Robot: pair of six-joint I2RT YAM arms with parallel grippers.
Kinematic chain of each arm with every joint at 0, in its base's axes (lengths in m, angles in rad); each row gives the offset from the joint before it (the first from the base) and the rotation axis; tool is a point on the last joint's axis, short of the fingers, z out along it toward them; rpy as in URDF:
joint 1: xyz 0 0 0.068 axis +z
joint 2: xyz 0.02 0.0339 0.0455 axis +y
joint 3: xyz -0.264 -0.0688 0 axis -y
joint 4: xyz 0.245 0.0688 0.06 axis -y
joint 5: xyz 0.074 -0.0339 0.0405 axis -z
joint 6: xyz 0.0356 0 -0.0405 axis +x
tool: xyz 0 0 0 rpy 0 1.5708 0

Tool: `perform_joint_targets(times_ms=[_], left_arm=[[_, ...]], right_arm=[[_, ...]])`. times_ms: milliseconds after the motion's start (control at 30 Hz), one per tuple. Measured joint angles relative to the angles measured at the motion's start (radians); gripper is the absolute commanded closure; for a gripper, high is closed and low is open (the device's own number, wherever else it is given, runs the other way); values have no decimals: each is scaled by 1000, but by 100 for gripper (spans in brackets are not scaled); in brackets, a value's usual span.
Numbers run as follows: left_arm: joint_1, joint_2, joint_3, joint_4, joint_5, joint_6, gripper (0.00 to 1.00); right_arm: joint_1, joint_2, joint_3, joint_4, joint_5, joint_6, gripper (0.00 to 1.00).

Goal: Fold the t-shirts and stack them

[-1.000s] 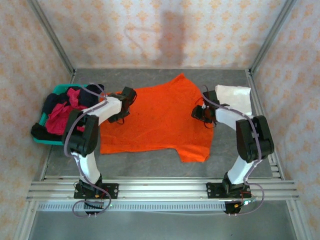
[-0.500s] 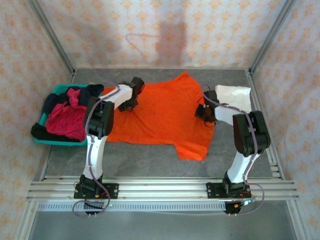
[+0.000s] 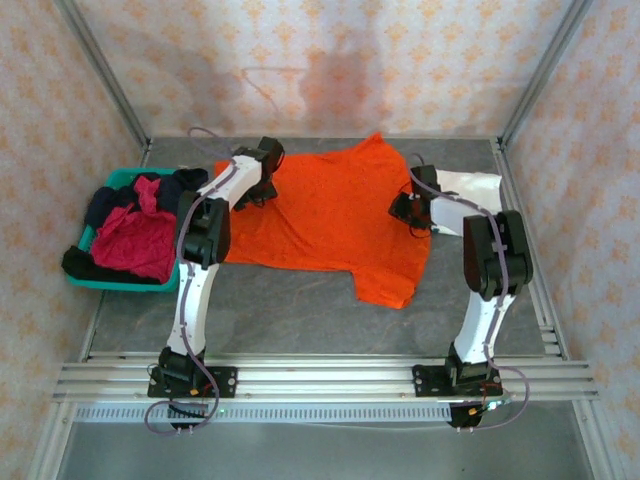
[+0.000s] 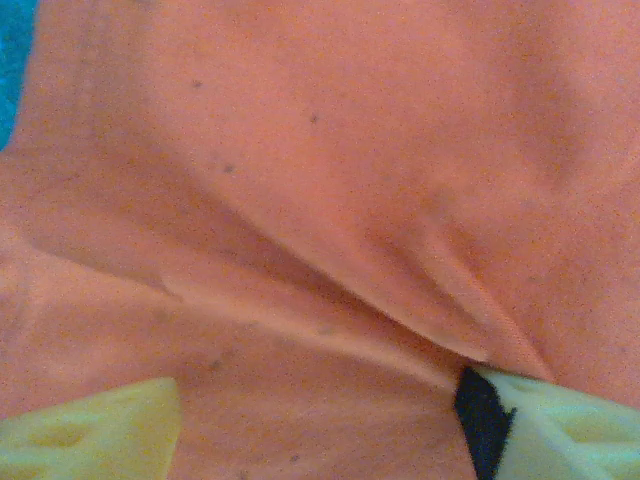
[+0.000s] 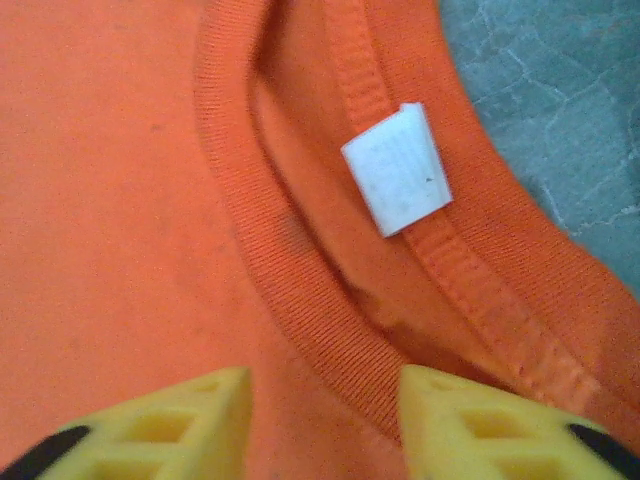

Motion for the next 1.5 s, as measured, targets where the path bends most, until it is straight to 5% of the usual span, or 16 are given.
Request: perform_joint_targets(times_ms=[100, 233, 467, 600, 867, 1400, 1500], left_arm=[[-16, -52, -43, -2, 0, 28, 5], [-40, -214, -161, 6, -2, 31, 6], [-43, -614, -434, 40, -62, -79, 36], [-37, -727, -612, 52, -116, -225, 42], [24, -618, -751, 60, -114, -416, 55], [38, -522, -778, 116, -52, -501, 67], [42, -494, -779, 123, -37, -505, 79]], right_arm=[[39, -150, -58, -7, 7, -37, 44], [136, -360, -116, -1, 27, -88, 42], [303, -527, -263, -40, 45, -107, 42], [347, -549, -347, -67, 45, -79, 42], [349, -566, -360, -90, 67, -67, 42], [349, -600, -359, -108, 100, -70, 42], [349, -605, -359, -108, 102, -70, 42]])
